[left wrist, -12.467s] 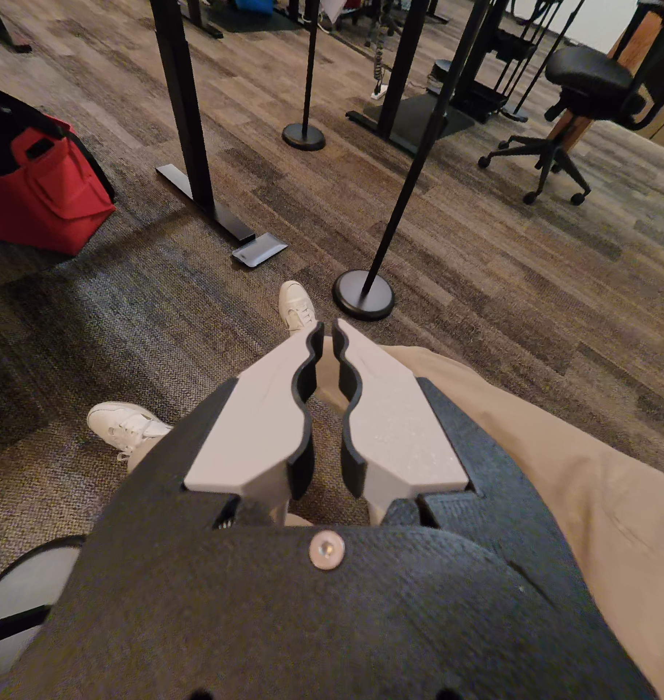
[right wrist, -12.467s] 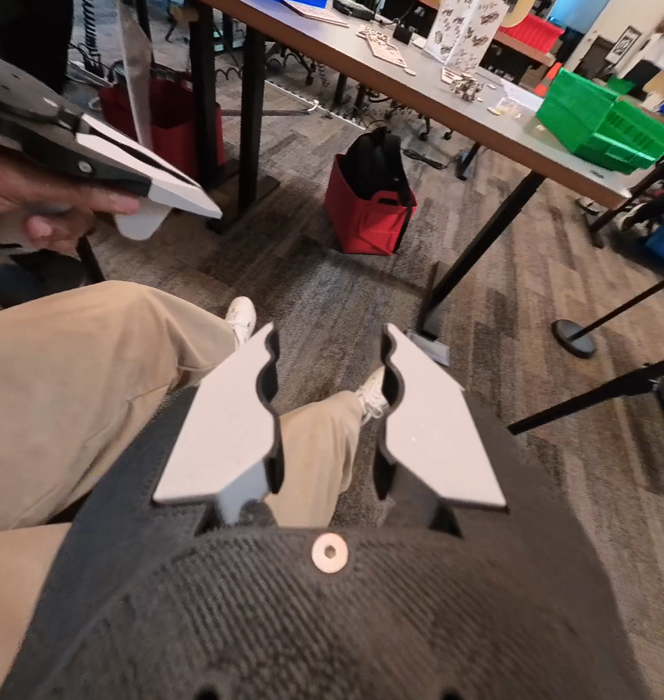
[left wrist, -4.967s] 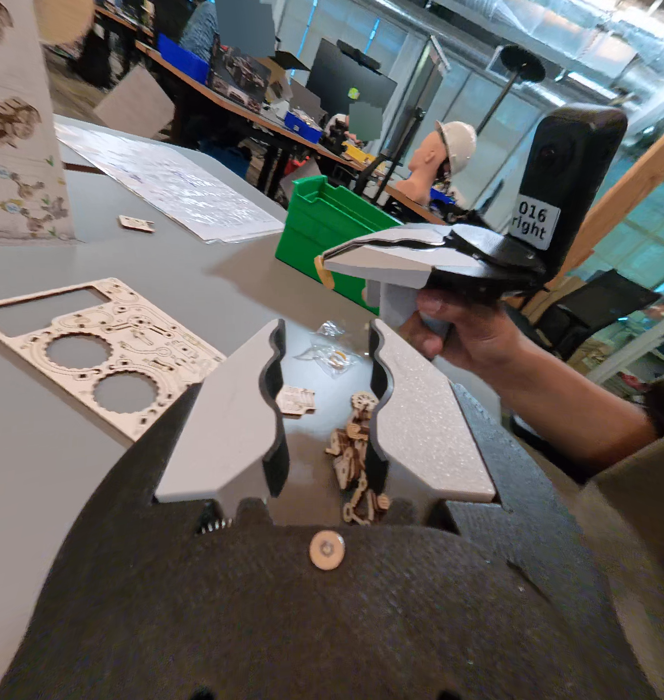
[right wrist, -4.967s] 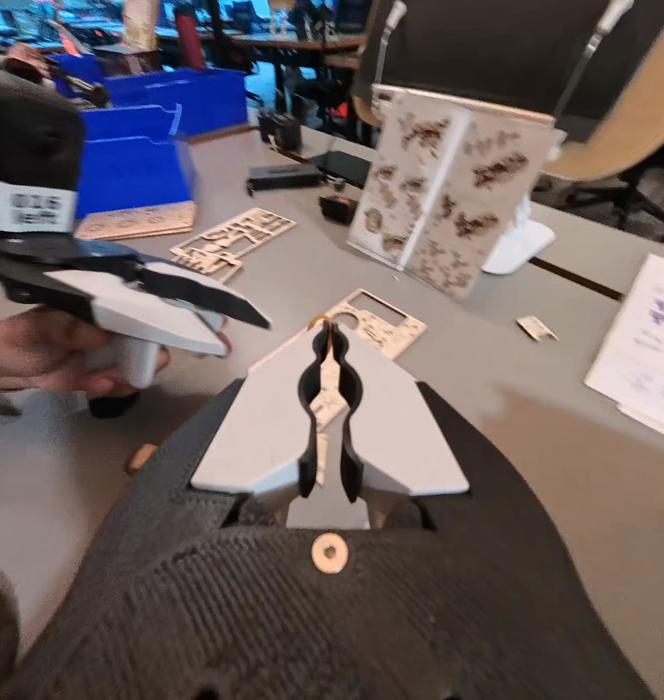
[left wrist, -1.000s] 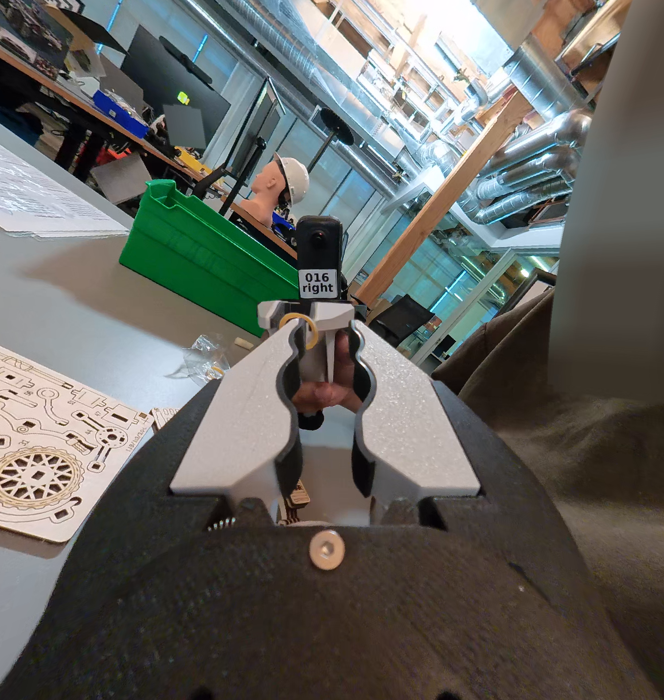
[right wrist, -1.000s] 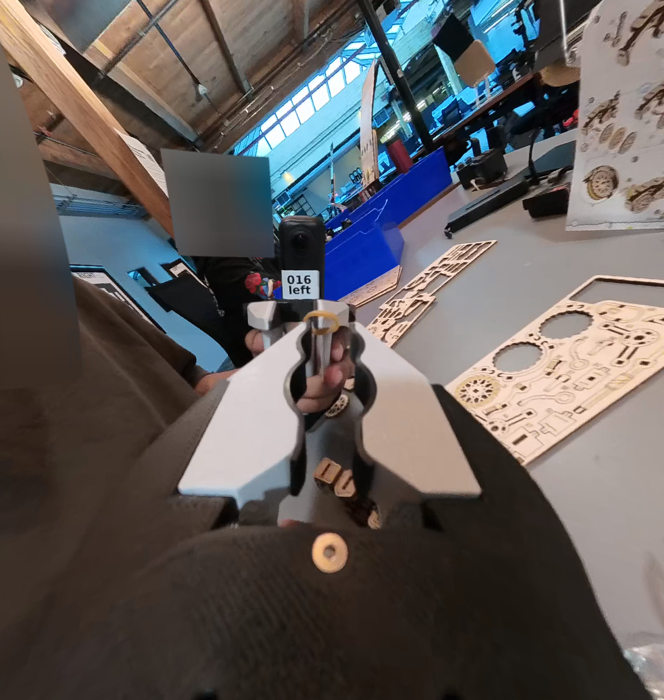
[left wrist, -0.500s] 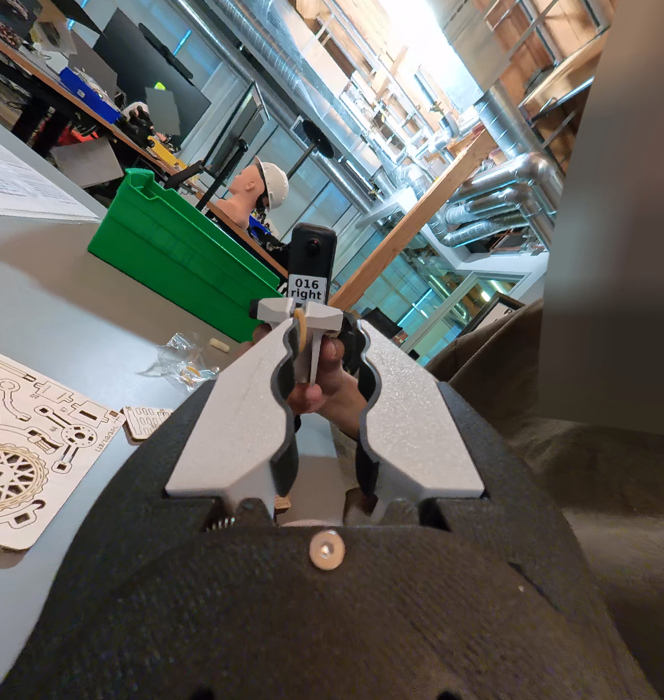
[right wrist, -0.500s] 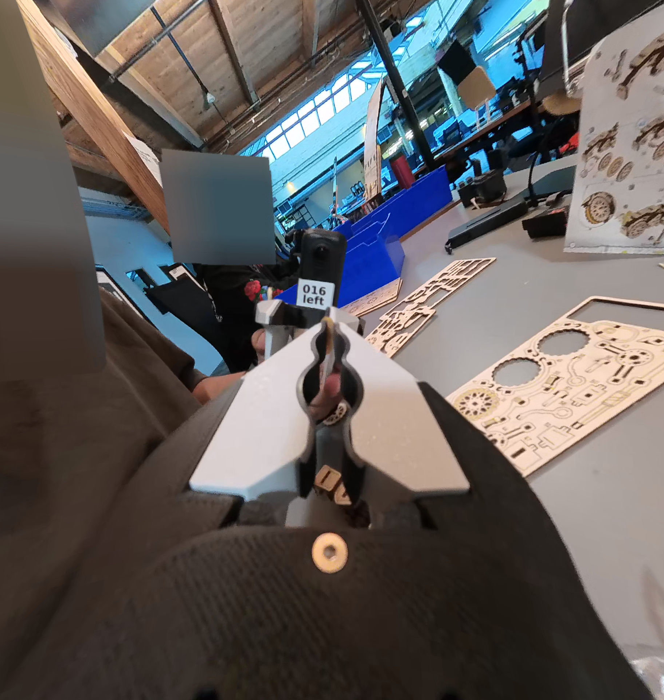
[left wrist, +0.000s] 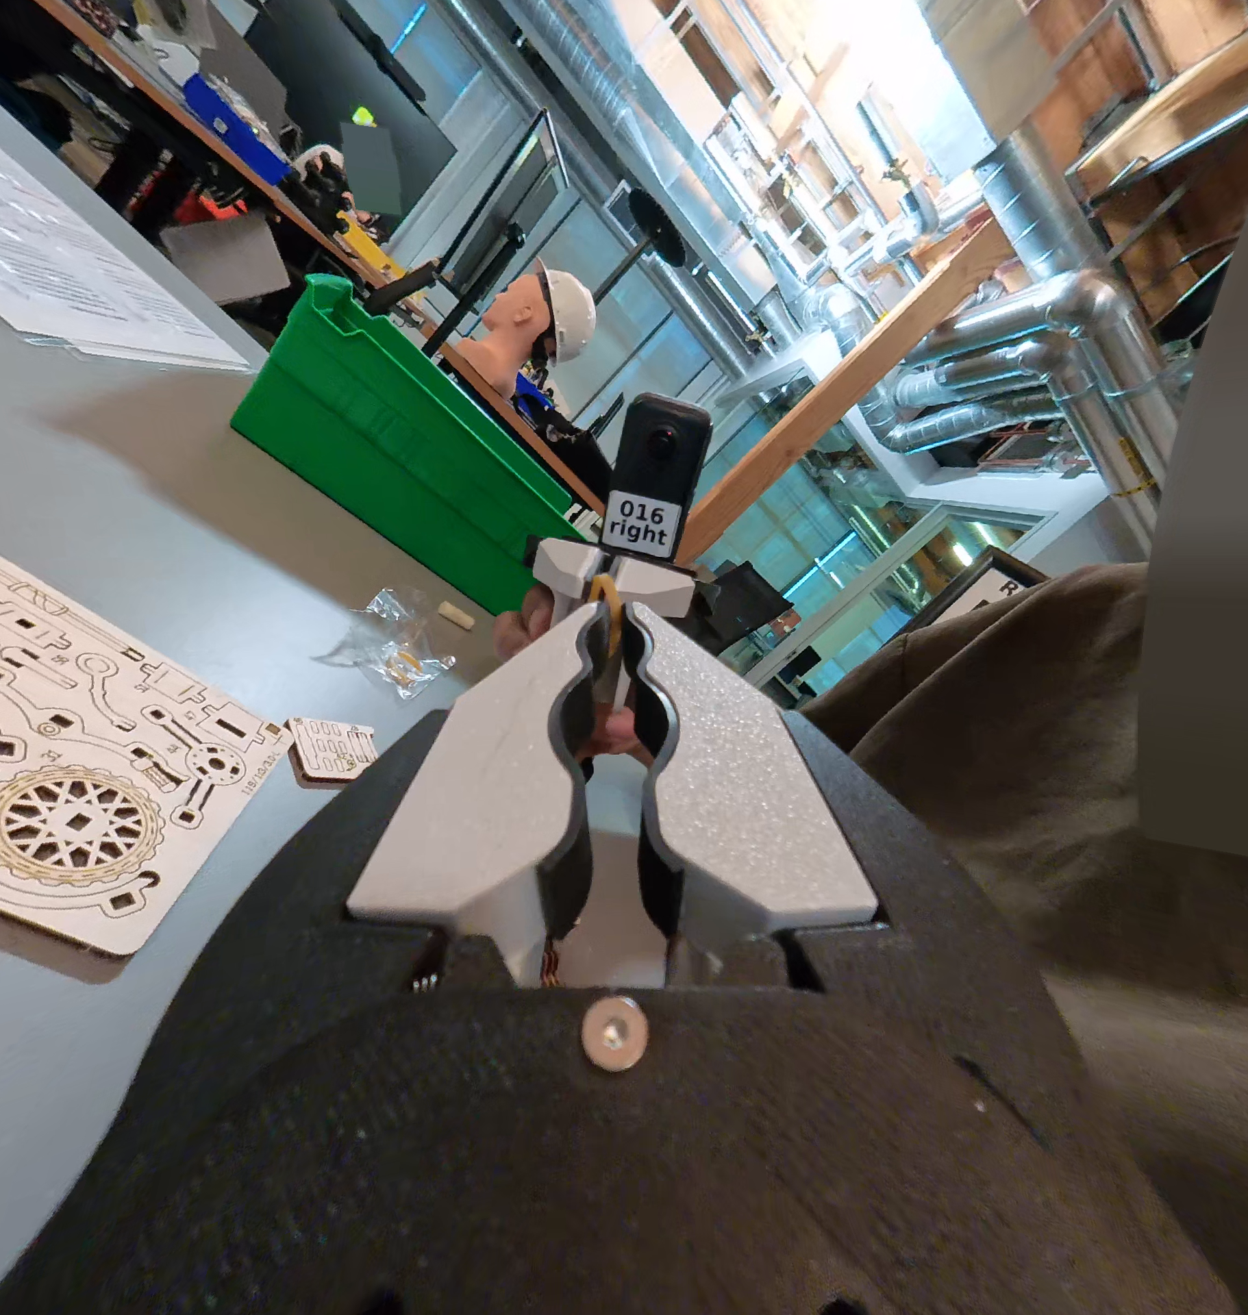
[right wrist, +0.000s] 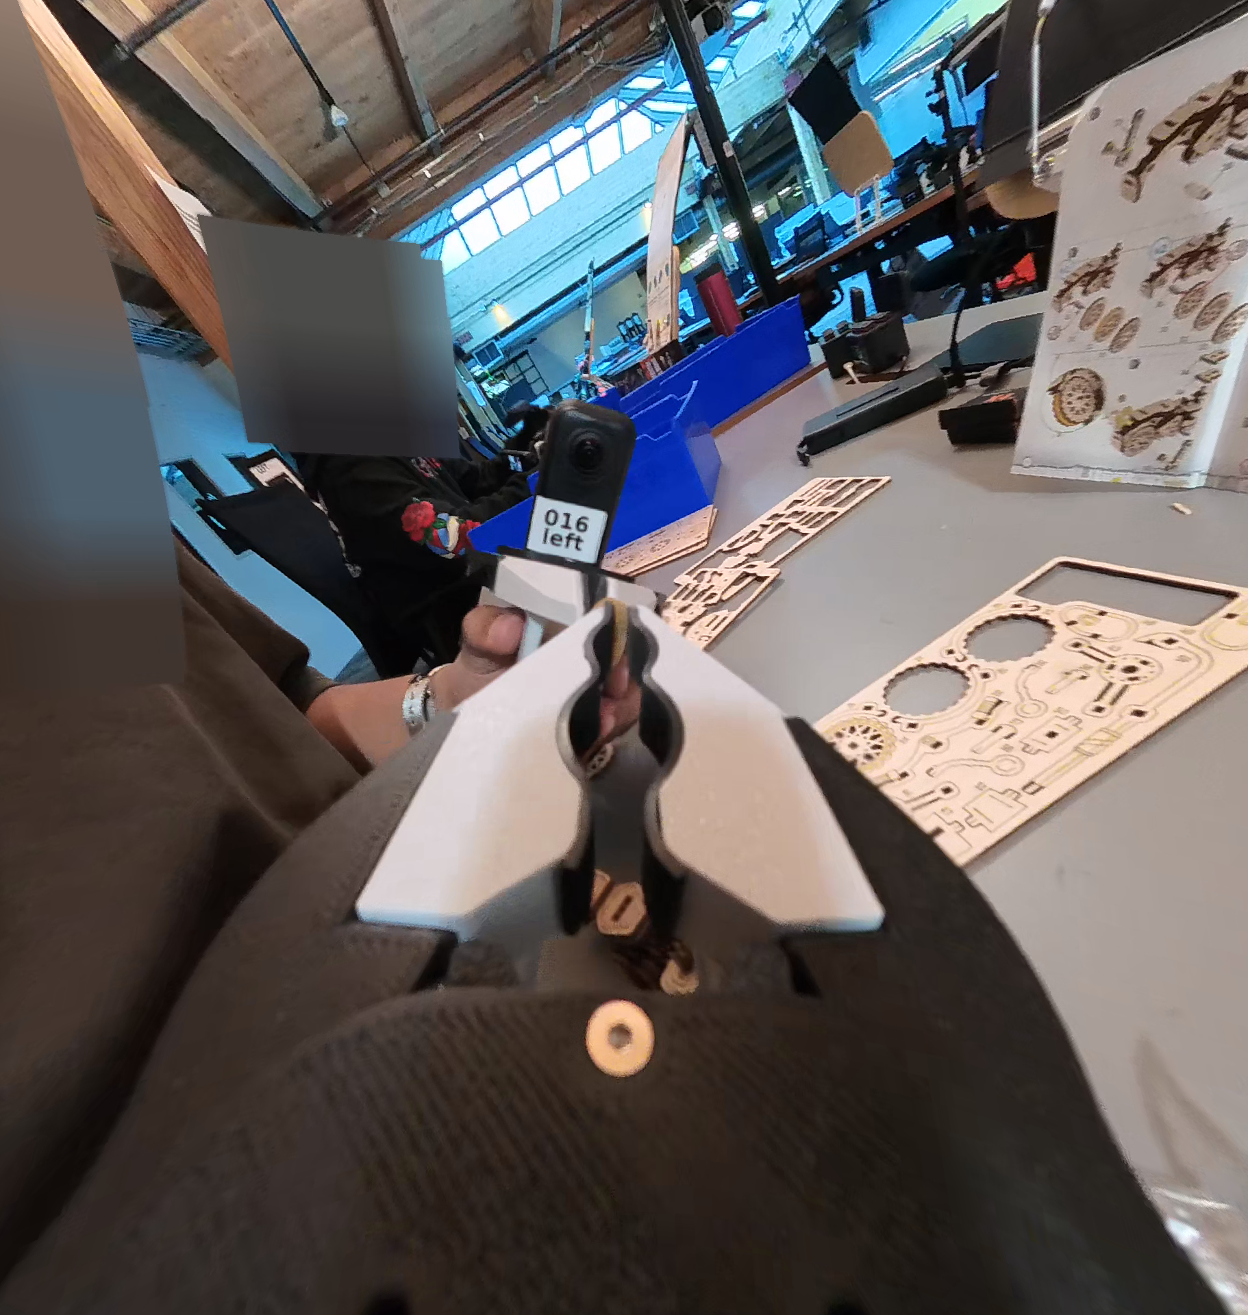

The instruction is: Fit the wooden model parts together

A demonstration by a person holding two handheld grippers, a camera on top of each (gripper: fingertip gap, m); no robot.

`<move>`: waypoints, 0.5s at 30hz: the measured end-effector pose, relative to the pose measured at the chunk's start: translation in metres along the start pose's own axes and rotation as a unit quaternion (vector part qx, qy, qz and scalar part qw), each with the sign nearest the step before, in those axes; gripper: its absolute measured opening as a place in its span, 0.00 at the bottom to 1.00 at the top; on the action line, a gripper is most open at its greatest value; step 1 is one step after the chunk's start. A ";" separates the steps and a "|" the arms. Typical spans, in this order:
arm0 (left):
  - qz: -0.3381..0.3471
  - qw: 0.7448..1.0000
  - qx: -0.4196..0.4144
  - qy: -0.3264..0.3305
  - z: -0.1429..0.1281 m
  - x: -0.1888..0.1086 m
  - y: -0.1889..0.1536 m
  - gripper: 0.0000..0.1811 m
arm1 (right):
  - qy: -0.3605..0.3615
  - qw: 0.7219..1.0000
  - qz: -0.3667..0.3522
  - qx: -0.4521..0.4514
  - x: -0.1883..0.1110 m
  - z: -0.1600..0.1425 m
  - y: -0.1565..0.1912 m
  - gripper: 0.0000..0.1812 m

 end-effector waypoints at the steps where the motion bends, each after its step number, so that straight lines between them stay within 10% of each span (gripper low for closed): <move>1: 0.005 1.000 0.002 0.004 0.000 0.000 0.000 0.00 | 0.002 1.000 -0.007 -0.008 0.000 0.000 0.000 0.01; 6: 0.015 1.000 -0.009 -0.007 0.001 -0.003 0.004 0.00 | -0.002 0.997 -0.058 -0.044 0.002 -0.001 -0.004 0.13; 15: 0.002 0.998 -0.041 -0.049 0.004 -0.006 0.006 0.00 | -0.100 0.942 -0.130 -0.292 -0.005 0.000 0.022 0.02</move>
Point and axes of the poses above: each gripper's, where its closed fingertips meet, x out along the fingers, z out of its top, y = z × x across the jaws, the point moved 8 cm from there along -x, back along the fingers, and after that the axes turned 14 degrees about -z, right-handed, at the moved point
